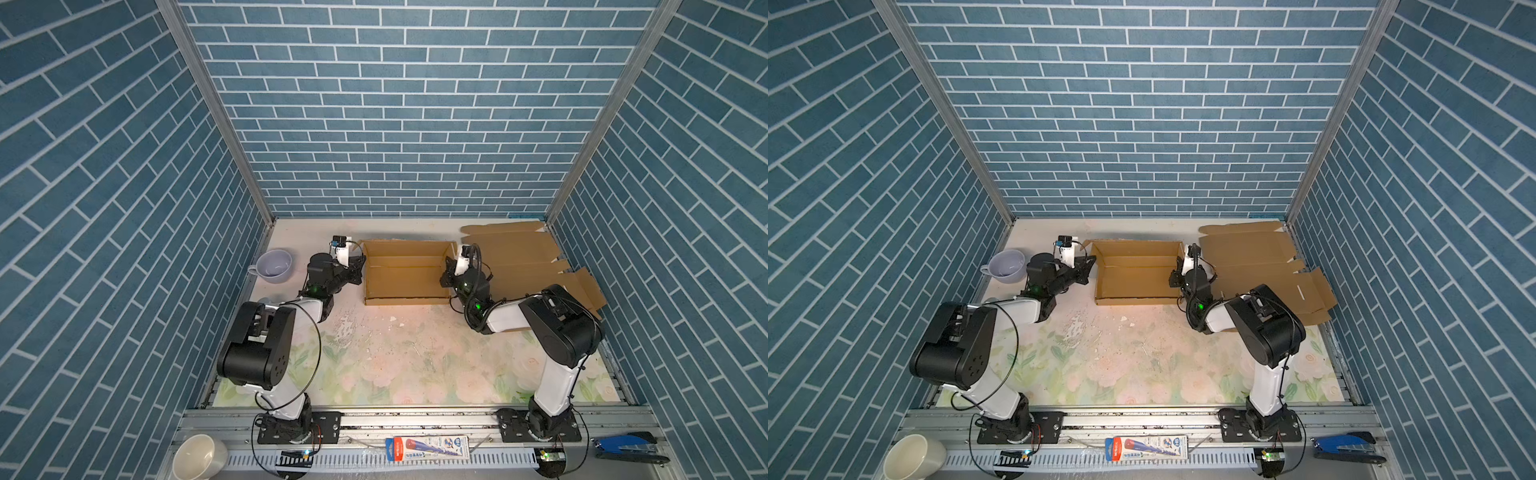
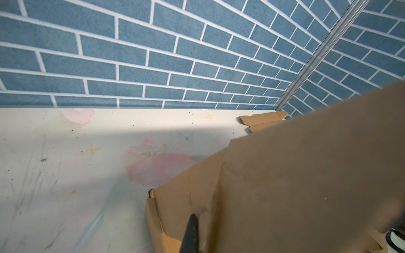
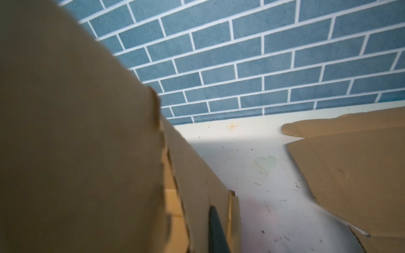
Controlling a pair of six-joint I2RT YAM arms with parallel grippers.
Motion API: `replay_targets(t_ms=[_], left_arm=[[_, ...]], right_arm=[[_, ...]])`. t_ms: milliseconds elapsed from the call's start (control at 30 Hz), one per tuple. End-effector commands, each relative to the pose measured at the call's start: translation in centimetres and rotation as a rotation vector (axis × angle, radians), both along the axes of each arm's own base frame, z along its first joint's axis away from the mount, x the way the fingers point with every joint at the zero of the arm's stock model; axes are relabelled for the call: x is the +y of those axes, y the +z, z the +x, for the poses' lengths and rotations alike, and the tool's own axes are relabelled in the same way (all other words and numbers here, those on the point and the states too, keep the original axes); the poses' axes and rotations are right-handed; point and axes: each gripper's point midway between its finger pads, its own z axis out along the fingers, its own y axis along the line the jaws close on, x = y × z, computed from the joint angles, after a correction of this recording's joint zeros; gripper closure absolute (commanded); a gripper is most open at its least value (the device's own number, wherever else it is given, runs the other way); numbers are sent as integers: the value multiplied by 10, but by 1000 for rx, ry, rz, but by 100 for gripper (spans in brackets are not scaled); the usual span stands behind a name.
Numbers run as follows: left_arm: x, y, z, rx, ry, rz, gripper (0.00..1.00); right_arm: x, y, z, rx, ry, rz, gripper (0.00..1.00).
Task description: Fold the paper box
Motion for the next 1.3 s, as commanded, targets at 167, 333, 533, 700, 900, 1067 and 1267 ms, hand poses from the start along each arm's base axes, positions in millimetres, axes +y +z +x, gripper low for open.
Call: replay_targets(t_ms=[167,333,533,700,900,1067,1267], left_arm=[[-10,-42,-24,143,-45,48,100],[-8,-47,-24,148,-36,68,100],[-9,-46,-22,143,-35,63,100],[-9,-45,-21,140,-37,61,100],[-9,-45,-20,138,-32,59,100],[-9,-44,-19,137,-29,61,100],[-9,-44,-17,138,-31,60,100]], right_arm=[[6,-12,-20,116,185,32,100],[2,7,-23,130,256,46,87],[-3,24,-33,150,336,48,71],[-8,38,-44,165,392,51,55],[-28,45,-62,205,405,-11,54],[-47,47,-70,228,387,-6,69],[-92,35,-36,284,131,-56,88]])
